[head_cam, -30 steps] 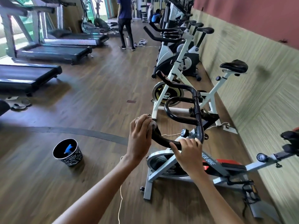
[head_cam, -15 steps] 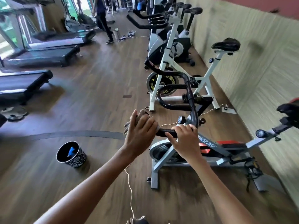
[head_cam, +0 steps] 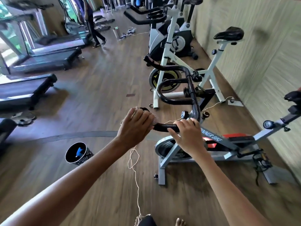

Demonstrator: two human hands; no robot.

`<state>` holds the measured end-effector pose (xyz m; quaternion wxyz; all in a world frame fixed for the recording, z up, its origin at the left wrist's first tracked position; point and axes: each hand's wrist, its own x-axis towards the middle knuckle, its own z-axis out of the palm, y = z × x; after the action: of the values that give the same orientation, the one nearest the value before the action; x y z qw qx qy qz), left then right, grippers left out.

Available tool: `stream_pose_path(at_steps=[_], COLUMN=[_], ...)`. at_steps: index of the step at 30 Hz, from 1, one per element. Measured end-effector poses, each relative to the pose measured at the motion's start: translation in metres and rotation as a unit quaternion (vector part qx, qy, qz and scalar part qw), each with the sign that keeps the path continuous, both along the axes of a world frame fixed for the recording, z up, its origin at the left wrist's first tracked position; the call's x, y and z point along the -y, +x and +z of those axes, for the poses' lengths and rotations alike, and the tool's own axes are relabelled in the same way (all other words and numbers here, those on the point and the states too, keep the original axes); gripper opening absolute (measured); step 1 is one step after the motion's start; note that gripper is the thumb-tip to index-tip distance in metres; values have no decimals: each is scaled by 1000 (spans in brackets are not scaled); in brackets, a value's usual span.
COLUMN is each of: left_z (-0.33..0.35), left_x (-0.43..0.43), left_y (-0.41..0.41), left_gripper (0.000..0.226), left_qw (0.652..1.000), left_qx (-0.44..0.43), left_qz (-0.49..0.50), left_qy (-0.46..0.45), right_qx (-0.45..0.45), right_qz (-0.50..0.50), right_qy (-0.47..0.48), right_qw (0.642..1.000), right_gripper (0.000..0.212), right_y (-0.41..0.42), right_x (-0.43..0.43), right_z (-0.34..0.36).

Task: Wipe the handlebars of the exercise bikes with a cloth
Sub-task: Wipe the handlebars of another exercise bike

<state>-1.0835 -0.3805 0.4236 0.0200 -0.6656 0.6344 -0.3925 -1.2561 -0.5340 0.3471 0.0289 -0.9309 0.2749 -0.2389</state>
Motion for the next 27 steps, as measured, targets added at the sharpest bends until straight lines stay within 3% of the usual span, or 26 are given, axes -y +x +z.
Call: stream_pose_path(at_steps=[2,7,12,19,23,27], left_z=[-1,-21,2,-31,-8,-22], left_x=[3,16,-9,8,-7,-2], left_y=[-2,-24,6,-18,0,-4], left_gripper=[24,27,31,33,31,29], left_qw=[1000,997,998,1000,999,997], left_qx=[8,45,61,15,24,-38], left_qz=[12,23,-22,10,-13,-14], left_qy=[-24,56,6,23,-22,-69], right_qx=[12,35,23,12,13,49], right_qz=[-9,-27,-19,-28,-4,-1], right_qy=[1,-6,17,16,25,18], right_qw=[1000,999,999,999,1000,999], right_gripper=[57,58,63,58,59,55], right_y=[1,3,3,3,0,-1], right_x=[-2,-7,-5,-8,-6,-6], right_z=[1,3,4,9,8,5])
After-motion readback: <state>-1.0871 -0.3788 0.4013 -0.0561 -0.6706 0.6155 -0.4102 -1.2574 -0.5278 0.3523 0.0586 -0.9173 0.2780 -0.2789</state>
